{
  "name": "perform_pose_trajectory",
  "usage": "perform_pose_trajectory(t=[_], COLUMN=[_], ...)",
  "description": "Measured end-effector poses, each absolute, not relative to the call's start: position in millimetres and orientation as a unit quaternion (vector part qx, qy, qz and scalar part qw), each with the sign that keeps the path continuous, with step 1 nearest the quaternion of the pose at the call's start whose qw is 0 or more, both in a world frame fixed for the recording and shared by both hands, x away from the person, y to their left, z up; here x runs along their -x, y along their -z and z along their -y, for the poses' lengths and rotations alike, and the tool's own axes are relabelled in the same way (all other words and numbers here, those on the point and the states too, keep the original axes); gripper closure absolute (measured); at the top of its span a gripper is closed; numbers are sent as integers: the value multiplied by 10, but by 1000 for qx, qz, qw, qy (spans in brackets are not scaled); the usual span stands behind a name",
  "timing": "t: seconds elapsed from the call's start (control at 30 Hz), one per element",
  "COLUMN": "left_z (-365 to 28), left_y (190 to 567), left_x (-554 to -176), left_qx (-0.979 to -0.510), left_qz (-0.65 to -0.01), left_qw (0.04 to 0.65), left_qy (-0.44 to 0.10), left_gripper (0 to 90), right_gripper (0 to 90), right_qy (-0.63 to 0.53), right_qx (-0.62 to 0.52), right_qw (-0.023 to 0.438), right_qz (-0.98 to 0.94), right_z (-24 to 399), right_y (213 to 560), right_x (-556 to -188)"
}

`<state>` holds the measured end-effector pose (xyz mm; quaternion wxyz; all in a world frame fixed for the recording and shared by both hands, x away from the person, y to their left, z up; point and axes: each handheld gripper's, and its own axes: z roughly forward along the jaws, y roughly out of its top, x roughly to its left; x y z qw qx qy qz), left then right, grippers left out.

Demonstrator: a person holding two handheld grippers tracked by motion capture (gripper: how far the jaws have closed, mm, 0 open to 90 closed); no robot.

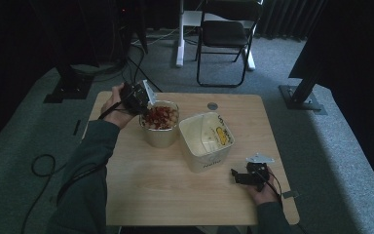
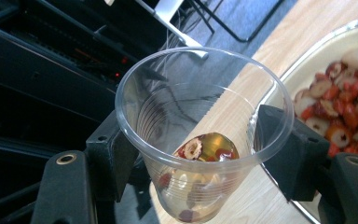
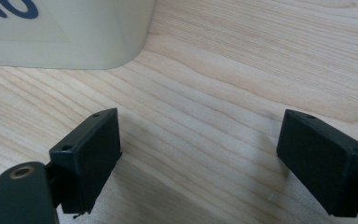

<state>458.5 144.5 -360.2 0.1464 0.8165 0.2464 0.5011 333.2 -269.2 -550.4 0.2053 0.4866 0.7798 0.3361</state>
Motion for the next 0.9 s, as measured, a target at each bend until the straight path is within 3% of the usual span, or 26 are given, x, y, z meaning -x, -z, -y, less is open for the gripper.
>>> perform_pose_trajectory(t=[0.4,0.9], left_z=[-1414,-1242], left_y=[3661,3780], left_x=[-4575,-4509], left_qx=[-827,-820], left_qz=[-195,-60], left_qw=[73,-85], left_qy=[-523,-563], left_gripper=[322,334], right_gripper=[130,130], right_qy=[-336,-336], right_qx=[-486,-486], right_qw=[205,206], right_qz=[-780,-780], right_z=[2692,2693], right_y=[5505,5505], right_x=[-3332,-3332])
